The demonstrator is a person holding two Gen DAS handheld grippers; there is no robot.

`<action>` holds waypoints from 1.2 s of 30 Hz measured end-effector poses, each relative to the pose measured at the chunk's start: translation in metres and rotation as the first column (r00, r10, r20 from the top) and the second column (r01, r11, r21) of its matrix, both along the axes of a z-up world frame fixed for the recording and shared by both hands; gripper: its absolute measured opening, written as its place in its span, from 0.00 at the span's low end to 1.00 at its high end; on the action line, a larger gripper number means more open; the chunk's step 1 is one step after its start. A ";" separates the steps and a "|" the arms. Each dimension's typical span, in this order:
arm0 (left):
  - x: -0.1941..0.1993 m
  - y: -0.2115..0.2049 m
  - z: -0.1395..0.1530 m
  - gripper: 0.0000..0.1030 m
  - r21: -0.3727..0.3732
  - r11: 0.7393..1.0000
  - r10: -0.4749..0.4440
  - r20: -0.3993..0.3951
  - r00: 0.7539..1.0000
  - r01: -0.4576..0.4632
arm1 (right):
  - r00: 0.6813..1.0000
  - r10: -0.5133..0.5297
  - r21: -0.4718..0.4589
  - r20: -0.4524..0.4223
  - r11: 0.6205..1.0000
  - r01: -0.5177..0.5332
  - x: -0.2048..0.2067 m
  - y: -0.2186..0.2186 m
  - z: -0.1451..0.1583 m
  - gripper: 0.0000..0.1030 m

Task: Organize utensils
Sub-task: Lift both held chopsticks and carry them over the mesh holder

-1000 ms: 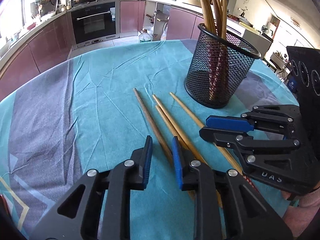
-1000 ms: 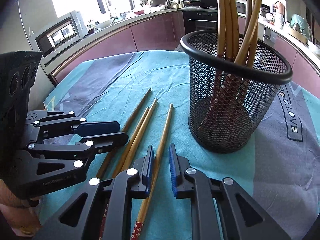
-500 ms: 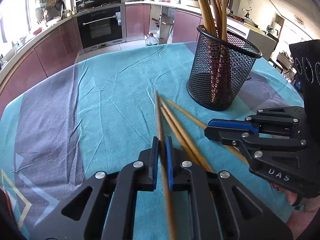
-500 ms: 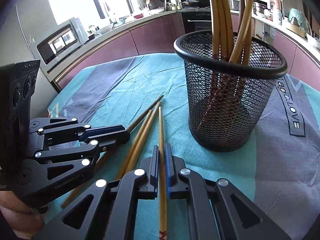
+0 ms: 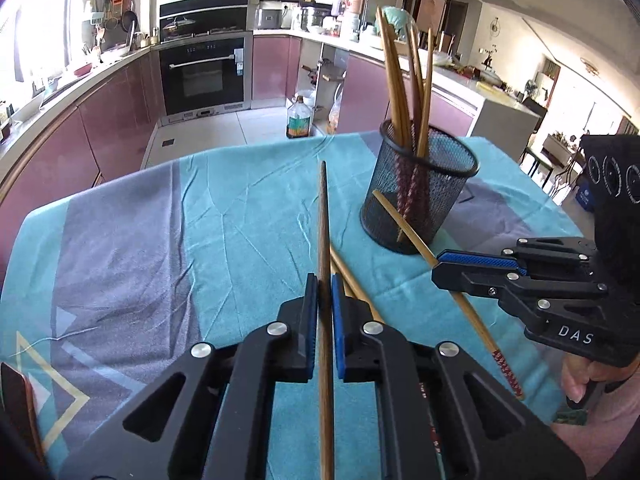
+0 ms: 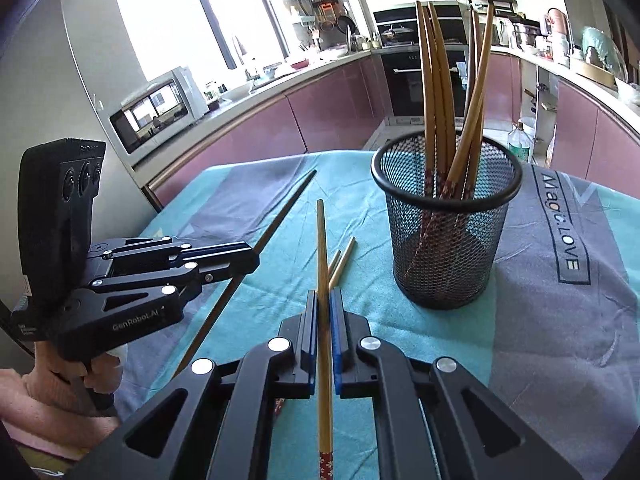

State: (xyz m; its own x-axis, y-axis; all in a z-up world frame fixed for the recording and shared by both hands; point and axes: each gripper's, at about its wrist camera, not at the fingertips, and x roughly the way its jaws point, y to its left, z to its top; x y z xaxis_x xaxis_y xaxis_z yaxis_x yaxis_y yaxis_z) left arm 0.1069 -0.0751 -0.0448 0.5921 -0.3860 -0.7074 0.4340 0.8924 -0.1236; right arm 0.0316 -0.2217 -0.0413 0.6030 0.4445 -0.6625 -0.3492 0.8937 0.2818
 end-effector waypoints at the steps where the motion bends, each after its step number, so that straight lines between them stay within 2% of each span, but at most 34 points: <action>1: -0.002 0.001 0.004 0.07 -0.009 1.000 -0.002 0.007 1.000 0.002 | 1.000 -0.001 0.002 0.008 1.000 0.001 -0.002 -0.001 0.003 0.05; 18: -0.028 0.006 0.049 0.07 -0.107 0.993 -0.044 0.083 0.996 0.052 | 0.991 -0.026 0.043 0.129 0.999 0.021 -0.023 -0.020 0.041 0.05; 30: -0.040 0.008 0.081 0.07 -0.157 0.984 -0.059 0.150 0.987 0.082 | 0.975 -0.052 0.059 0.216 0.997 0.040 -0.025 -0.036 0.072 0.05; 36: -0.036 0.009 0.101 0.07 -0.199 0.976 -0.052 0.188 0.981 0.090 | 0.958 -0.071 0.062 0.278 0.997 0.055 -0.019 -0.047 0.097 0.05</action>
State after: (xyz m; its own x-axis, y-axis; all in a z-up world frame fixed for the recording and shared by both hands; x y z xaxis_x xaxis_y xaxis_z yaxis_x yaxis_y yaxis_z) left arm 0.0712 -0.0660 0.0567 0.6685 -0.5577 -0.4920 0.5276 0.8219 -0.2147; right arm 0.0127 -0.2684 0.0561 0.7885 0.4297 -0.4400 -0.3642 0.9027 0.2291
